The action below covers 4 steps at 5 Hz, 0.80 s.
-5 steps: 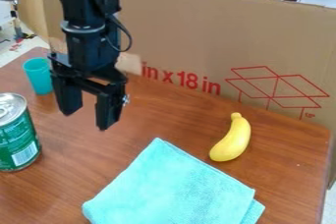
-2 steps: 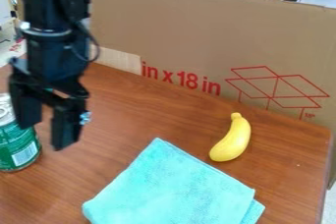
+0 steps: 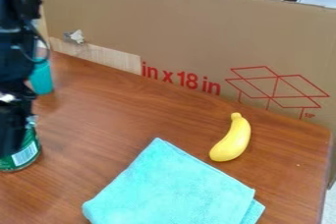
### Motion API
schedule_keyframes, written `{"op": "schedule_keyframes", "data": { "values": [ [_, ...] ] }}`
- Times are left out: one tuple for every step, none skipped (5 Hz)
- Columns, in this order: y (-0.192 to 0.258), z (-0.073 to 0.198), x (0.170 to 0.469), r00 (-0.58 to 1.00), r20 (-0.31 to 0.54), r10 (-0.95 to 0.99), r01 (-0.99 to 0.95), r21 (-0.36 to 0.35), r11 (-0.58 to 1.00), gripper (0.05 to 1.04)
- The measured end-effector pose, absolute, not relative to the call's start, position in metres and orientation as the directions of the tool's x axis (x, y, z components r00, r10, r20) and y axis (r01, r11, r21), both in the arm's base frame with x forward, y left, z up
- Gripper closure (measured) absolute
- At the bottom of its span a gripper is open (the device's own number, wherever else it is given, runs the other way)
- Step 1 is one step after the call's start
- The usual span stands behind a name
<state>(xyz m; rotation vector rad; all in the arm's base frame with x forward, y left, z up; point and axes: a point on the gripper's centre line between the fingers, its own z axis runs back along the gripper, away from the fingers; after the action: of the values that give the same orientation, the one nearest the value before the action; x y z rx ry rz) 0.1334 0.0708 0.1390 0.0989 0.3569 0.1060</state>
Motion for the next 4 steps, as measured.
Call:
{"op": "schedule_keyframes", "data": {
  "values": [
    [0.084, 0.131, 0.125, 0.885, -0.444, 0.139, -0.092, 0.126, 0.988, 0.083],
    [0.105, 0.123, 0.118, 0.861, -0.48, 0.168, -0.122, 0.125, 0.985, 0.083],
    [0.13, 0.105, 0.112, 0.85, -0.522, 0.065, -0.041, 0.057, 0.998, 0.083],
    [0.137, 0.102, 0.115, 0.869, -0.494, 0.032, 0.002, 0.069, 0.998, 0.083]
  ]
}}
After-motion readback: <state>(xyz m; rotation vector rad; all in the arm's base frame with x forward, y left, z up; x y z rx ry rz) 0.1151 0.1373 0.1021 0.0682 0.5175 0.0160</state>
